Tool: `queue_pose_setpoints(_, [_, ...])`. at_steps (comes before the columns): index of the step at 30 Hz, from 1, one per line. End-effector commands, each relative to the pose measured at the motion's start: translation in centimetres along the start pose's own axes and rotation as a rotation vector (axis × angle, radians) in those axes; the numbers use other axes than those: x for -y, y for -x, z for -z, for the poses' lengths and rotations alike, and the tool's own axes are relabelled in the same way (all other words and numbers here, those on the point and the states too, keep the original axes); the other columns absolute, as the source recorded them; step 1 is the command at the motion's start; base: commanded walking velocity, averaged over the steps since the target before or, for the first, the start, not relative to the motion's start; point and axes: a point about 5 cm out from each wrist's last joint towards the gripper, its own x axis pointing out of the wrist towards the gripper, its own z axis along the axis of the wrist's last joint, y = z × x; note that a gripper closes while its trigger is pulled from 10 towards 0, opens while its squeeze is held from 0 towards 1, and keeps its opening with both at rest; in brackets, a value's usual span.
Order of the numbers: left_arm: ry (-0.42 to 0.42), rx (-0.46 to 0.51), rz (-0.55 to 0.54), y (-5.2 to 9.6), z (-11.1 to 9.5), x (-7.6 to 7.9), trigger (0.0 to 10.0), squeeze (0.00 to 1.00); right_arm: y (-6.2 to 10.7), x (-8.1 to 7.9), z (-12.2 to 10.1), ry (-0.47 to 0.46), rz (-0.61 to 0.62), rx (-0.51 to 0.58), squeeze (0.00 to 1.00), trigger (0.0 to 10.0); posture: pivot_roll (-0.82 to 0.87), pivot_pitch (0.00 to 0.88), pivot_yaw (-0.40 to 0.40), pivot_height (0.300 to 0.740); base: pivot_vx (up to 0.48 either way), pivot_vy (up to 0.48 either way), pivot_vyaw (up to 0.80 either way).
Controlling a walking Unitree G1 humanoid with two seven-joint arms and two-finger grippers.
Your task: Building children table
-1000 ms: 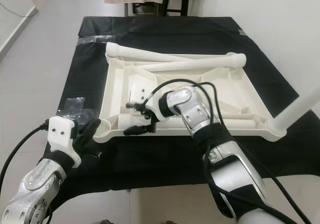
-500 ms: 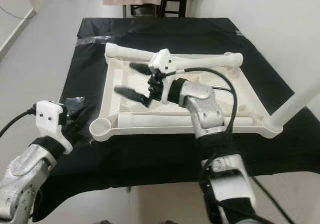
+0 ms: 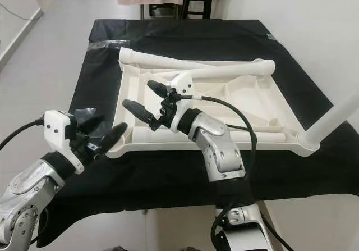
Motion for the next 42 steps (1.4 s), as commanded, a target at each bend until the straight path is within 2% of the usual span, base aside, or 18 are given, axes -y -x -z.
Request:
queue_pose_setpoints(1, [0.007, -0.023, 0.043, 0.1, 0.1, 0.4, 10.0, 1.0, 0.3, -0.1, 0.0, -0.032, 0.025, 0.014, 0.0, 10.0, -0.03, 0.071, -0.032, 0.74, 0.0, 0.0, 0.0])
queue_pose_setpoints(2, [0.025, -0.033, 0.076, 0.1, 0.2, 0.8, 10.0, 1.0, 0.4, 0.0, -0.2, -0.052, 0.054, 0.029, 0.0, 10.0, -0.03, 0.068, -0.031, 0.74, 0.0, 0.0, 0.0])
queue_pose_setpoints(7, [0.037, -0.068, 0.08, 0.0, 0.6, 0.9, 10.0, 1.0, 0.4, 0.0, -0.5, -0.06, 0.08, 0.038, 0.0, 10.0, -0.03, 0.063, -0.028, 0.74, 0.0, 0.0, -0.33])
queue_pose_setpoints(8, [0.045, -0.089, 0.075, 0.0, 0.8, 0.7, 10.0, 0.42, 0.4, -0.1, -0.5, -0.066, 0.079, 0.04, 0.0, 10.0, -0.02, 0.061, -0.026, 0.74, 0.0, 0.0, -0.8])
queue_pose_setpoints(9, [0.051, -0.103, 0.07, 0.0, 0.9, 0.6, 10.0, 0.0, 0.4, -0.2, -0.6, -0.07, 0.077, 0.042, 0.0, 10.0, -0.02, 0.061, -0.026, 0.74, 0.0, 0.0, -0.8])
queue_pose_setpoints(15, [0.042, -0.181, 0.119, 0.1, 1.2, 0.6, 10.0, 0.0, 0.4, -0.6, -0.7, -0.066, 0.056, 0.048, 0.0, 10.0, -0.01, 0.055, -0.027, 0.74, 0.0, 0.0, -0.8])
queue_pose_setpoints(18, [0.046, -0.234, 0.136, 0.3, 1.5, 0.6, 10.0, 0.0, 0.4, -0.3, -0.7, -0.056, 0.089, 0.049, 0.0, 10.0, -0.01, 0.055, -0.027, 0.74, 0.0, 0.0, 0.0])
queue_pose_setpoints(21, [0.074, -0.309, 0.114, 0.4, 1.7, -0.1, 10.0, 0.0, 0.4, -0.1, -0.7, -0.043, 0.104, 0.039, 0.0, 10.0, 0.0, 0.05, -0.028, 0.74, 0.0, 0.0, 0.0])
queue_pose_setpoints(28, [0.129, -0.358, 0.026, 0.4, 1.1, -1.5, 10.0, 0.0, 0.7, 0.3, -0.6, -0.022, 0.122, 0.015, 0.0, 10.0, 0.0, 0.05, -0.028, 0.74, 0.0, 0.0, 0.0])
queue_pose_setpoints(30, [0.178, -0.419, -0.02, 0.8, 1.7, -2.5, 10.0, 0.0, 0.8, 0.5, -0.6, -0.015, 0.133, 0.005, 0.0, 10.0, 0.0, 0.05, -0.028, 0.74, 0.0, 0.0, 0.0])
queue_pose_setpoints(35, [0.199, -0.459, -0.04, 1.0, 2.4, -3.0, 10.0, 0.0, 0.8, 0.5, -0.6, -0.015, 0.136, 0.003, 0.0, 10.0, 0.0, 0.054, -0.032, 0.74, 0.0, 0.0, 0.0])
queue_pose_setpoints(42, [0.265, -0.452, -0.014, -0.8, 2.4, -3.2, 10.0, 0.0, 0.8, 0.6, -0.7, -0.016, 0.143, 0.003, 0.0, 10.0, -0.01, 0.058, -0.038, 0.74, 0.0, 0.0, 0.0])
